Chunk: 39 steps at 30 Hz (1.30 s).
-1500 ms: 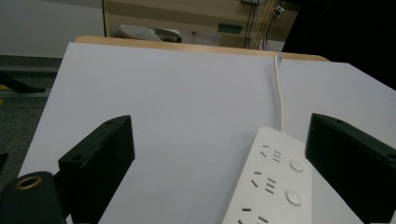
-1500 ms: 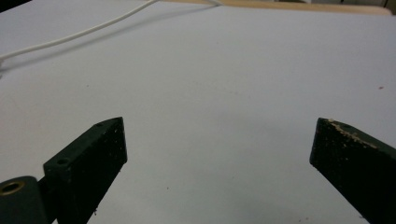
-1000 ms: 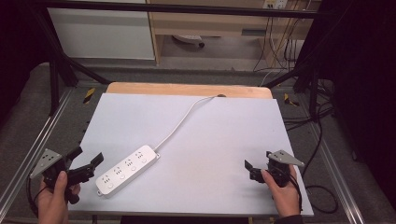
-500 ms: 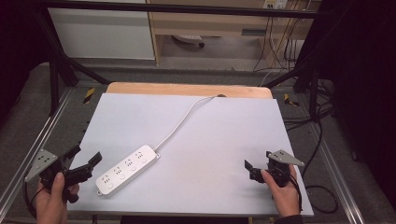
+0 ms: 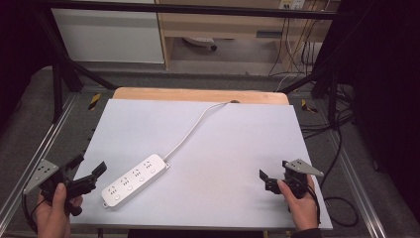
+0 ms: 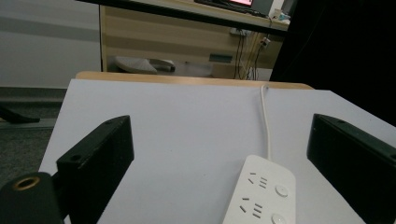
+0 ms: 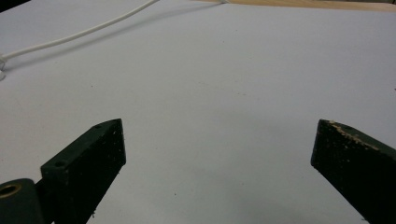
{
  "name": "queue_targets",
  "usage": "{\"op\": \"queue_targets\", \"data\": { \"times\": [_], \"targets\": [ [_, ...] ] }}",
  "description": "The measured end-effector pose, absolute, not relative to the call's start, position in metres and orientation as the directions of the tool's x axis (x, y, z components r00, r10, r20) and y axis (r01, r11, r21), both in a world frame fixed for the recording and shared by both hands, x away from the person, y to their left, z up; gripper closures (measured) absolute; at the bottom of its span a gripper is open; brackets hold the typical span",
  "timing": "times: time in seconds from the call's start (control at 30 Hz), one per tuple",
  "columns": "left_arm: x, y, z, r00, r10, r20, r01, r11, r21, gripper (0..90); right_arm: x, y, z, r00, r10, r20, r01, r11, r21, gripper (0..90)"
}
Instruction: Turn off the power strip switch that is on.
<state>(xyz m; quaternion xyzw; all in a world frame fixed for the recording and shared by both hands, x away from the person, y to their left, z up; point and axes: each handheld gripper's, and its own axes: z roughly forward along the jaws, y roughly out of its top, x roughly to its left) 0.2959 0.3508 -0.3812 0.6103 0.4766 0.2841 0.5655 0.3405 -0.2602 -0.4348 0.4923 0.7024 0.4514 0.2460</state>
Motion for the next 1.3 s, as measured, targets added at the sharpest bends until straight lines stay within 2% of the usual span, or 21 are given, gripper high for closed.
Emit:
{"op": "queue_targets", "data": {
  "times": [1.3],
  "targets": [
    [0.305, 0.318, -0.39, 0.465, 0.879, -0.106, 0.313, -0.052, 0.948, 8.7, 0.341, -0.261, -0.435, -0.384, 0.918, 0.1, 0.474, 0.103, 0.874, 2.9]
  ]
}}
